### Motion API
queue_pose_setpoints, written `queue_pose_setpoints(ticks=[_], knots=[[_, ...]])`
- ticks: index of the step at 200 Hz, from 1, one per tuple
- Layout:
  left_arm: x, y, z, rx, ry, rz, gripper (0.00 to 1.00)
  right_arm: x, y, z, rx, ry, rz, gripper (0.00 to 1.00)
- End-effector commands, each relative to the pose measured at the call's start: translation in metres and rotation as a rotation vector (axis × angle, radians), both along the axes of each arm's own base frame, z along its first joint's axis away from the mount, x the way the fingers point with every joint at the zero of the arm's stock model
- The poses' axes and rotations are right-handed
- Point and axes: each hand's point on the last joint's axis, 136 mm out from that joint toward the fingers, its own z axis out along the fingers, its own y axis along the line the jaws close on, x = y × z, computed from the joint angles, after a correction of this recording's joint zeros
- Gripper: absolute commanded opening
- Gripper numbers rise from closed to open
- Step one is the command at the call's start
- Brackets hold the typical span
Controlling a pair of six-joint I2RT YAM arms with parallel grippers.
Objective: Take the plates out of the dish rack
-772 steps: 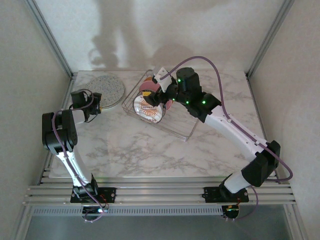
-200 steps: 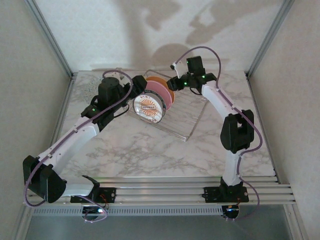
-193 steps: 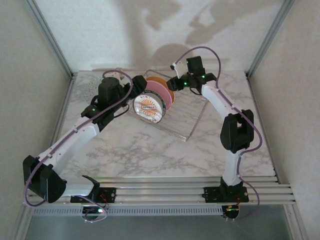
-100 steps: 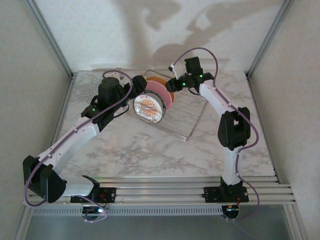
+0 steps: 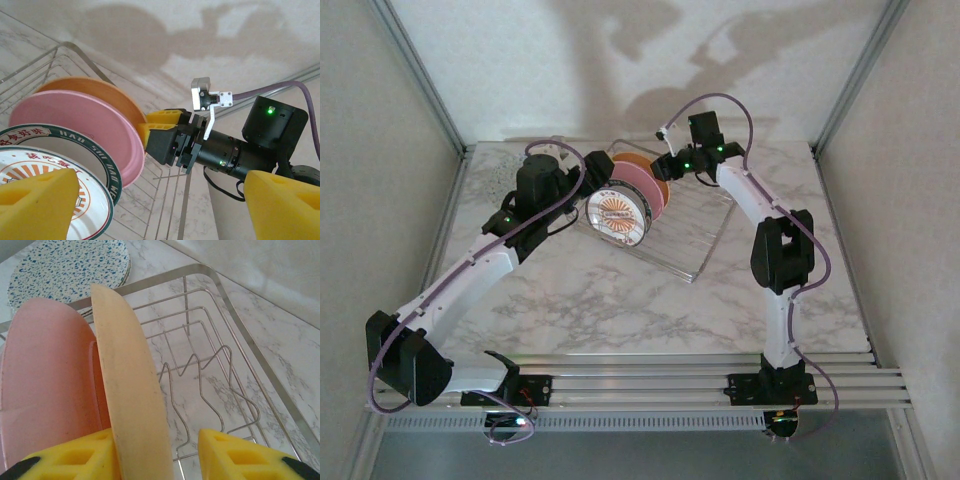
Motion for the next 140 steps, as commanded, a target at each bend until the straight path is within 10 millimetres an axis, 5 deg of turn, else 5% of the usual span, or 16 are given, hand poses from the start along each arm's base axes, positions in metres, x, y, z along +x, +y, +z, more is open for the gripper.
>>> queue_pose_setpoints(ticks=[1, 68, 140], knots=[[0.000, -0.004, 0.000, -0.009, -0.007, -0.009, 0.85, 0.000, 0.005, -0.006, -0.002, 0.007, 0.038, 0.44], [0.002, -0.007, 0.000, -0.012, -0.007, -0.017, 0.85, 0.002, 0.005, -0.011, -0.018, 0.013, 0.036, 0.38], [0.002, -0.007, 0.001, -0.012, -0.009, -0.015, 0.86, -0.002, 0.012, 0.009, -0.052, -0.051, 0.030, 0.10]])
